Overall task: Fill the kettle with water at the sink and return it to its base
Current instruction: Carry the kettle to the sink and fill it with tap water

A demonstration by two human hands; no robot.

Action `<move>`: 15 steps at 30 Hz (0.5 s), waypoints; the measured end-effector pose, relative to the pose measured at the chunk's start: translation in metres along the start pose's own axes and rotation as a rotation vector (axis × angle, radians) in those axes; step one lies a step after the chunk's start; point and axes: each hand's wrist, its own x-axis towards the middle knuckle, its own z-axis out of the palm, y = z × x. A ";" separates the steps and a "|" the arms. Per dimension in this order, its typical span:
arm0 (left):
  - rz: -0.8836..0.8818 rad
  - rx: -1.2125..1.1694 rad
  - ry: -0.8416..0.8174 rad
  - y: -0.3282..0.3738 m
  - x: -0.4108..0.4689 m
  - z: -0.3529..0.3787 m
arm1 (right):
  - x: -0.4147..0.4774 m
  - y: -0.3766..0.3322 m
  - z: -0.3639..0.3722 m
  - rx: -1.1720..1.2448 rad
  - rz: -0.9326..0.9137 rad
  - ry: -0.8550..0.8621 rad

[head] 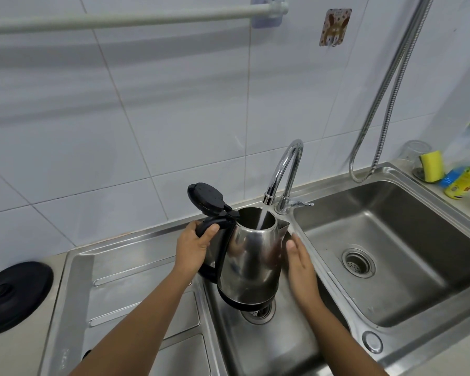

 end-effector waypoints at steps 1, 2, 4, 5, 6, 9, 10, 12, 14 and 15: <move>0.000 -0.002 -0.001 0.000 0.000 0.000 | 0.011 -0.002 -0.004 -0.054 -0.015 0.060; 0.002 0.001 -0.005 0.000 0.000 0.000 | 0.023 -0.004 -0.007 -0.114 -0.030 0.115; 0.007 0.009 -0.013 -0.001 0.001 0.000 | 0.048 -0.009 -0.012 -0.237 -0.059 0.173; 0.005 0.007 -0.016 -0.002 0.001 0.000 | 0.059 -0.011 -0.013 -0.309 -0.063 0.174; 0.002 0.005 -0.019 -0.003 0.001 0.001 | 0.069 -0.012 -0.014 -0.382 -0.059 0.162; -0.001 0.009 -0.027 -0.003 0.003 0.001 | 0.089 -0.013 -0.013 -0.591 -0.055 0.111; 0.001 0.005 -0.026 -0.003 0.003 0.000 | 0.091 -0.011 -0.013 -0.657 -0.062 0.103; 0.008 -0.006 -0.021 -0.003 0.003 -0.001 | 0.094 -0.007 -0.012 -0.772 -0.081 0.106; 0.009 -0.015 -0.023 -0.002 0.003 -0.002 | 0.096 0.000 -0.013 -0.833 -0.094 0.121; 0.009 -0.019 -0.025 -0.002 0.003 -0.003 | 0.097 0.002 -0.013 -0.852 -0.097 0.126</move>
